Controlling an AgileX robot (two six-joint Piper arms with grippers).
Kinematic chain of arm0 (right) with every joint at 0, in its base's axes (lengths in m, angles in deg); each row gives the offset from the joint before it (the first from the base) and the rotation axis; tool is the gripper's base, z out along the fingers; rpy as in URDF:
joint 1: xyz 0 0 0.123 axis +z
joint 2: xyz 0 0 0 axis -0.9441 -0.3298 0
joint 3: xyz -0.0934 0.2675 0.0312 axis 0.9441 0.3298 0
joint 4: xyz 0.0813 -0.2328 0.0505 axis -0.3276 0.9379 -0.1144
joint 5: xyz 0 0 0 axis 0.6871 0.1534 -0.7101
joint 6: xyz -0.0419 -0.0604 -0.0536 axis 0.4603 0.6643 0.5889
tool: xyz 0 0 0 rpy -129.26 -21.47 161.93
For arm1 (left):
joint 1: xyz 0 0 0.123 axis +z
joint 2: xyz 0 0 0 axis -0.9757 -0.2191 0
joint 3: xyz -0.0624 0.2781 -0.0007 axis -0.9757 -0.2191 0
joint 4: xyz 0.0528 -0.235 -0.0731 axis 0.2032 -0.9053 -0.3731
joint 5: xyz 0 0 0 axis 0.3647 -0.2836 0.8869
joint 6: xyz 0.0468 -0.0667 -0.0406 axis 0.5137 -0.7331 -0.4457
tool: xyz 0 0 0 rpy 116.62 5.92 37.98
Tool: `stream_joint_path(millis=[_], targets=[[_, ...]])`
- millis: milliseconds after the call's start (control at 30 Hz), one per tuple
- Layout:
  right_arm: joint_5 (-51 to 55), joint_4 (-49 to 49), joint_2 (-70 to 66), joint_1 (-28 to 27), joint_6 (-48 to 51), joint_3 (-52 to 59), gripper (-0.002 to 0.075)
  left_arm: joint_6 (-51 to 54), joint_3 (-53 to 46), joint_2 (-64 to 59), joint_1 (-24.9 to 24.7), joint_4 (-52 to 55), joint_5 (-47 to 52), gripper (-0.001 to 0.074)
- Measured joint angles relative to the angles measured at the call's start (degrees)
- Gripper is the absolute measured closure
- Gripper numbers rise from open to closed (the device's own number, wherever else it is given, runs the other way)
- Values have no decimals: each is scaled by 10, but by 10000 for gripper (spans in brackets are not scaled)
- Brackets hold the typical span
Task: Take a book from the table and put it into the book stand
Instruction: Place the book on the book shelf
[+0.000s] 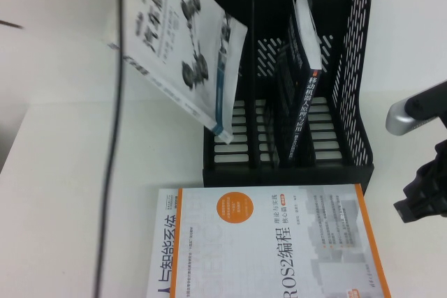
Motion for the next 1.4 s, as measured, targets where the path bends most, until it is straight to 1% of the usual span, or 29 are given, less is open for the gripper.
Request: stream_joint_path(millis=[267, 467, 933, 1033, 1100, 1167, 1267, 1400], targets=[[-2, -1, 0, 0, 0, 0, 721, -29, 0, -51, -45, 59, -5, 619], [-2, -3, 0, 0, 0, 0, 721, -32, 0, -77, -58, 83, -24, 619], [-11, -6, 0, 0, 0, 0, 721, -33, 0, -122, -73, 91, -38, 615], [-11, -8, 0, 0, 0, 0, 721, -30, 2, -123, -73, 91, -46, 559], [-11, -8, 0, 0, 0, 0, 721, -28, 4, -123, -73, 90, -52, 498], [-11, -8, 0, 0, 0, 0, 721, -27, 4, -123, -73, 86, -54, 454], [-11, -8, 0, 0, 0, 0, 721, -22, 4, -123, -74, 86, -54, 426], [-12, -8, 0, 0, 0, 0, 721, -8, 4, -123, -74, 85, -55, 416]])
